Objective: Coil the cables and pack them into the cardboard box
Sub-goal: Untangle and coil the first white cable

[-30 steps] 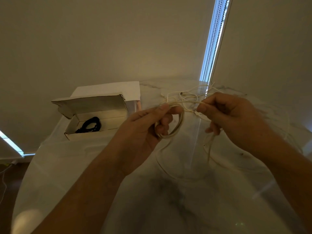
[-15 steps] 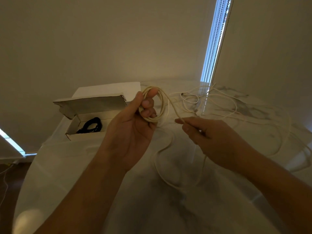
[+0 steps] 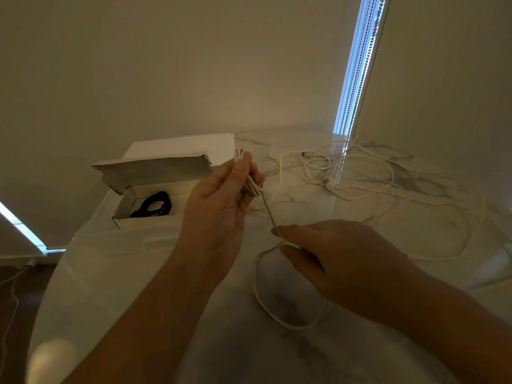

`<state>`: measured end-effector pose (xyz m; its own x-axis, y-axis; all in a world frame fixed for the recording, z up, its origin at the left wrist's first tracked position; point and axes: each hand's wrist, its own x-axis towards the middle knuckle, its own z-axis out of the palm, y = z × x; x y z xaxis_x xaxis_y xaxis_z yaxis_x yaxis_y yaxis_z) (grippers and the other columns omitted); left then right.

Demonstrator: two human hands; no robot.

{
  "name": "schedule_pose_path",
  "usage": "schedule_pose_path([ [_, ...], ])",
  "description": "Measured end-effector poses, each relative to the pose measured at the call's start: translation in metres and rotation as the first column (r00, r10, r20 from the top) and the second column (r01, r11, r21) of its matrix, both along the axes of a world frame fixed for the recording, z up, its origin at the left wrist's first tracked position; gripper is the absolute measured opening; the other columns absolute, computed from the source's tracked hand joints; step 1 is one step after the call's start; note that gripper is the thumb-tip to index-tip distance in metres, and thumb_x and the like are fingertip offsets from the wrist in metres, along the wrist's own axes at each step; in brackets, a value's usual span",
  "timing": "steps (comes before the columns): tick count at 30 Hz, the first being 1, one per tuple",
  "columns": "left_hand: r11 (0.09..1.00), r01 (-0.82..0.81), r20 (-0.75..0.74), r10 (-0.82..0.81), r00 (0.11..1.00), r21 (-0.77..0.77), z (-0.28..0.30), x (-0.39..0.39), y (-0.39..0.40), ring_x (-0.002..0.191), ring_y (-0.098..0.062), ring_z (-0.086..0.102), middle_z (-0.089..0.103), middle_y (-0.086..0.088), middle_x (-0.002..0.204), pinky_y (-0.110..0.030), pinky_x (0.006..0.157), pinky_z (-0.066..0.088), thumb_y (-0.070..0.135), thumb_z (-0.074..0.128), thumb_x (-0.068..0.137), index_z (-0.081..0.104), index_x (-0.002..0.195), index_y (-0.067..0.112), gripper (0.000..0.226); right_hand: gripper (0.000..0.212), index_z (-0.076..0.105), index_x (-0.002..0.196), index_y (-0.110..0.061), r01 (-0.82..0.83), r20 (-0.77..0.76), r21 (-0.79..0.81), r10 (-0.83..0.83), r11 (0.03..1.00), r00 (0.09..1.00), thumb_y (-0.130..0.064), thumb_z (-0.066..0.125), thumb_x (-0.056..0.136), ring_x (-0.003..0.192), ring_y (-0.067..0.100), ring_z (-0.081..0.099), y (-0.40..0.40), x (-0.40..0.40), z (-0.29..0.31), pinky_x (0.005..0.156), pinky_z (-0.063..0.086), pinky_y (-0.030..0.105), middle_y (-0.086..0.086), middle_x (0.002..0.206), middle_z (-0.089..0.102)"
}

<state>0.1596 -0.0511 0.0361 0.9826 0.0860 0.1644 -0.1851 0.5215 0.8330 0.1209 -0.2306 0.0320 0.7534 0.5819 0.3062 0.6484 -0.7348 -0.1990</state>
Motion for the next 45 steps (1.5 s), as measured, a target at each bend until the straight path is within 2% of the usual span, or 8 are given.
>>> schedule_pose_path([
  [6,0.715,-0.185,0.205,0.059,0.977,0.675,-0.004,-0.010,-0.010,0.082,-0.003,0.068,0.072,0.006,0.081,-0.016,0.078,0.052,0.024,0.049,0.102,0.070,0.099,0.017,0.022,0.022,0.063,0.096,-0.025,-0.047,0.128,0.058,0.039,0.997,0.991,-0.034,0.044,0.098,0.063,0.010,0.046,0.000,0.000,0.006,0.054,0.041,0.028,-0.012,0.069,0.053],
  [13,0.427,-0.059,0.142,-0.165,0.976,0.902,-0.009,-0.014,-0.013,0.079,-0.012,0.064,0.069,-0.002,0.085,-0.030,0.076,0.052,0.033,0.045,0.103,0.068,0.106,0.017,0.028,0.013,0.061,0.092,-0.026,-0.087,0.242,0.089,0.063,0.992,0.968,-0.036,0.053,0.093,0.067,0.002,0.031,-0.014,0.012,0.016,0.060,0.027,0.010,-0.024,0.069,0.028],
  [18,0.472,0.081,0.062,-0.281,0.958,0.878,0.003,-0.021,-0.013,0.060,-0.003,0.056,0.062,0.005,0.067,-0.016,0.062,0.046,0.053,0.042,0.092,0.068,0.083,0.031,0.036,0.022,0.057,0.089,-0.027,0.013,0.220,0.141,-0.044,0.990,0.975,-0.049,0.059,0.086,0.068,0.003,0.035,-0.035,0.024,0.027,0.069,0.035,0.007,-0.024,0.067,0.037],
  [23,0.421,0.085,0.058,-0.317,0.947,0.903,0.001,-0.022,-0.016,0.061,-0.014,0.055,0.064,-0.005,0.076,-0.023,0.058,0.046,0.046,0.057,0.093,0.071,0.105,0.033,0.023,0.015,0.056,0.091,-0.030,0.086,0.194,0.120,-0.108,0.989,0.975,-0.037,0.064,0.081,0.070,-0.004,0.043,-0.045,0.030,0.029,0.064,0.034,0.007,-0.024,0.071,0.040],
  [31,0.414,0.028,0.093,-0.269,0.959,0.910,0.004,-0.025,-0.015,0.067,0.013,0.058,0.061,0.034,0.065,-0.002,0.062,0.040,0.037,0.049,0.100,0.070,0.106,0.029,0.024,0.013,0.057,0.090,-0.031,0.118,0.194,0.127,-0.141,0.985,0.971,-0.043,0.060,0.090,0.070,-0.005,0.047,-0.049,0.042,0.021,0.069,0.028,0.015,-0.020,0.074,0.051],
  [35,0.524,0.092,0.061,-0.267,0.962,0.847,0.009,-0.025,-0.014,0.060,0.005,0.057,0.060,0.023,0.059,-0.008,0.060,0.041,0.035,0.047,0.099,0.066,0.080,0.036,0.027,0.013,0.057,0.091,-0.032,0.131,0.203,0.118,-0.153,0.984,0.967,-0.044,0.056,0.093,0.070,0.004,0.050,-0.051,0.046,0.019,0.073,0.031,0.026,-0.017,0.075,0.055],
  [40,0.702,0.213,0.015,-0.304,0.953,0.679,0.005,-0.021,-0.010,0.064,-0.012,0.040,0.047,-0.012,0.074,-0.022,0.062,0.036,0.036,0.048,0.099,0.075,0.103,0.009,0.038,0.017,0.059,0.093,-0.029,0.134,0.225,0.121,-0.158,0.984,0.961,-0.044,0.053,0.096,0.069,0.009,0.054,-0.051,0.046,0.018,0.073,0.030,0.027,-0.015,0.075,0.058],
  [45,0.853,0.321,0.009,-0.356,0.934,0.411,0.008,-0.021,-0.010,0.068,-0.013,0.036,0.051,-0.015,0.090,-0.020,0.061,0.034,0.029,0.051,0.095,0.078,0.102,0.008,0.035,0.025,0.056,0.088,-0.029,0.159,0.233,0.138,-0.188,0.978,0.954,-0.046,0.042,0.100,0.066,0.010,0.054,-0.050,0.046,0.018,0.071,0.028,0.025,-0.014,0.072,0.058],
])
